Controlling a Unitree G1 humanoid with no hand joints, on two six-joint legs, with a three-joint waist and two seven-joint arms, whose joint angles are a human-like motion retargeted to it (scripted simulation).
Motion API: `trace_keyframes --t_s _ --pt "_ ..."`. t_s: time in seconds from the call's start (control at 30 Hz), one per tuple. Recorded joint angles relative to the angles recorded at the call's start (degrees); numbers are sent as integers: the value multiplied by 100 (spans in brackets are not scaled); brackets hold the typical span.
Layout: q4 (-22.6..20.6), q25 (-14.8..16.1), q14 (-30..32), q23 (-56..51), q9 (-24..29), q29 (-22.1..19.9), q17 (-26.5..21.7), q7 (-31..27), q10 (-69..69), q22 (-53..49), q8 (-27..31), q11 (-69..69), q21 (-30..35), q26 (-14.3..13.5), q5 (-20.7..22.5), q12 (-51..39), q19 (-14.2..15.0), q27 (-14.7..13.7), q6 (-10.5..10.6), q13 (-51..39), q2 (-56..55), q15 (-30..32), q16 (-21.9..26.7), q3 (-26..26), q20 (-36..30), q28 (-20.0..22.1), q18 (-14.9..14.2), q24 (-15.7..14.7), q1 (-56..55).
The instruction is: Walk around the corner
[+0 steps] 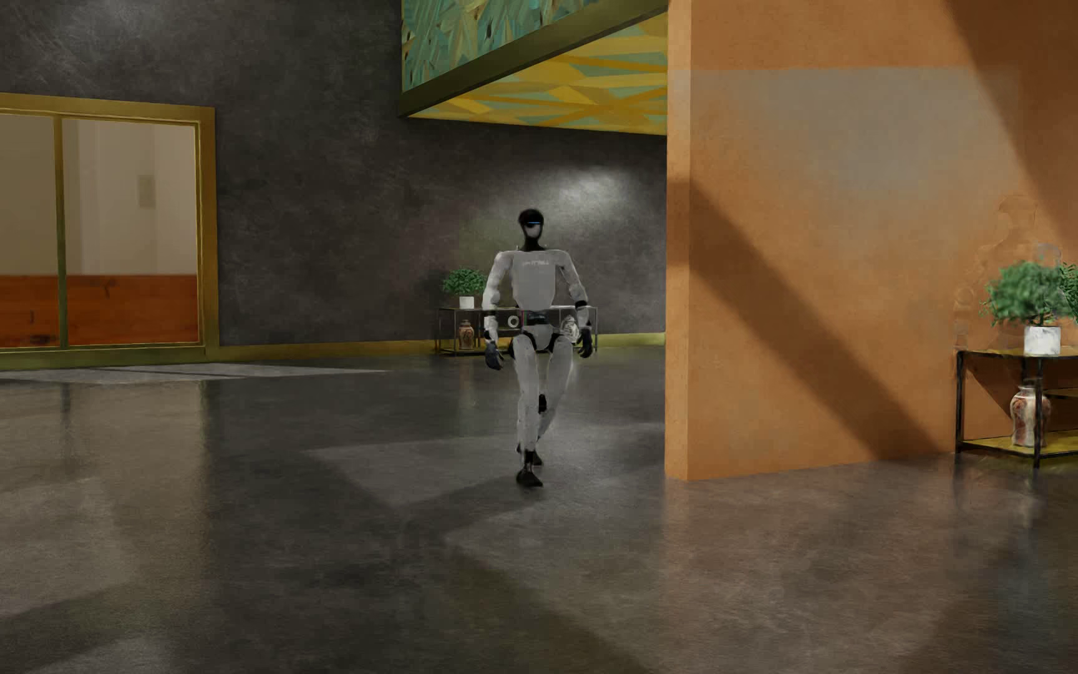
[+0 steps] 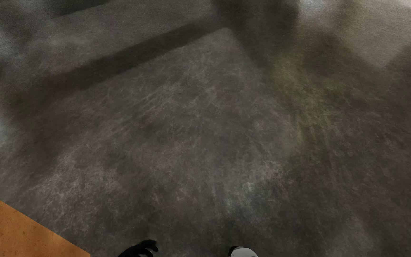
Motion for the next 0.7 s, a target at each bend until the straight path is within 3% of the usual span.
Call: trace_keyframes --t_s 0.03,0.07,0.1,0.13,0.17,0.2,0.23,0.27,0.3,0.33,0.37,0.4,0.43,0.47,0.5,0.53,0.57,0.6,0.63,0.67,0.7 --pt "174 0 310 76 83 0 -18 0 205 -174 0 534 109 0 168 119 0 0 90 -45 -107 46 14 -167 332 0 0 0 273" --pt "336 0 1009 185 -20 0 -13 0 757 -94 0 1053 145 0 276 236 0 0 195 -41 -250 378 -88 -283 500 0 0 0 219" --pt "618 0 2212 342 19 0 -4 0 1757 98 0 1556 137 0 572 425 0 0 401 -55 -82 182 -282 -326 573 0 0 0 44" --pt "576 0 3223 398 4 0 37 0 3242 184 0 1647 38 0 769 594 0 0 378 -136 111 -132 -348 -193 496 0 0 0 -627" --pt "696 0 3259 275 129 0 76 0 4786 311 0 1596 -147 0 1022 660 0 0 421 -156 510 -427 -428 -73 350 0 0 0 -1318" --pt "680 0 2874 101 237 0 68 0 5677 407 0 1392 -87 0 969 658 0 0 346 -248 1064 -567 -424 136 -89 0 0 0 -1998" --pt "511 0 2775 -138 243 0 87 0 5784 571 0 1163 -112 0 834 798 0 0 161 -288 1534 -626 -557 474 -77 0 0 0 -2618" --pt "474 0 2954 -388 304 0 70 0 5235 190 0 927 -53 0 815 1081 0 0 9 -414 1917 -706 -406 893 -205 0 0 0 -3135" --pt "388 0 3487 -602 364 0 -14 0 4072 735 0 726 -30 0 678 1105 0 0 -59 -525 2408 -785 -502 1181 -540 0 0 0 -3427" --pt "396 0 3821 -865 285 0 -24 0 2728 889 0 484 -176 0 684 1286 0 0 -98 -590 2729 -881 -564 1458 -301 0 0 0 -3785" --pt "331 0 3300 -1085 237 0 -68 0 1290 1049 0 246 -270 0 658 1422 0 0 -120 -630 3217 -1059 -564 1626 -258 0 0 0 -3858" --pt "277 0 1008 -1300 137 0 -139 0 631 1074 0 58 -468 0 772 1517 0 0 -45 -702 3583 -1296 -529 1712 -429 0 0 0 -3832" --pt "328 0 2771 -1461 -18 0 -225 0 -1592 1072 0 48 -642 0 802 1649 0 0 -9 -729 3782 -1638 -466 1768 -558 0 0 0 -3955" --pt "338 0 3137 -1469 -71 0 -267 0 -1916 1130 0 55 -794 0 898 1769 0 0 45 -770 3956 -1867 -436 1838 -687 0 0 0 -4063" --pt "252 0 935 -1422 -17 0 -237 0 305 1206 0 196 -994 0 878 1824 0 0 -27 -727 4137 -1931 -419 1940 -789 0 0 0 -4271" --pt "62 0 1580 -1274 -16 0 -186 0 510 1261 0 526 -1195 0 835 1885 0 0 -106 -636 4262 -1736 -393 1971 -803 0 0 0 -4294" --pt "-256 0 2584 -1093 -52 0 -79 0 492 1328 0 1471 -1267 0 524 1947 0 0 -366 -566 3963 -924 -380 1944 -718 0 0 0 -4303" --pt "-497 0 3286 -820 69 0 12 0 925 1443 0 2804 -1214 0 272 1978 0 0 -486 -428 3671 247 -349 1834 -777 0 0 0 -4192" --pt "-694 0 3435 -685 130 0 44 0 1135 1411 0 4169 -1183 0 99 1937 0 0 -529 -323 3006 208 -326 1717 -686 0 0 0 -4016" --pt "-789 0 3369 -579 326 0 55 0 1063 1254 0 4865 -1061 0 -2 1896 0 0 -532 -279 2395 -473 -284 1732 -521 0 0 0 -3542" --pt "-744 0 3072 -400 349 0 61 0 943 1172 0 4709 -920 0 54 1785 0 0 -373 -262 1811 -737 -308 1466 -354 0 0 0 -3171"
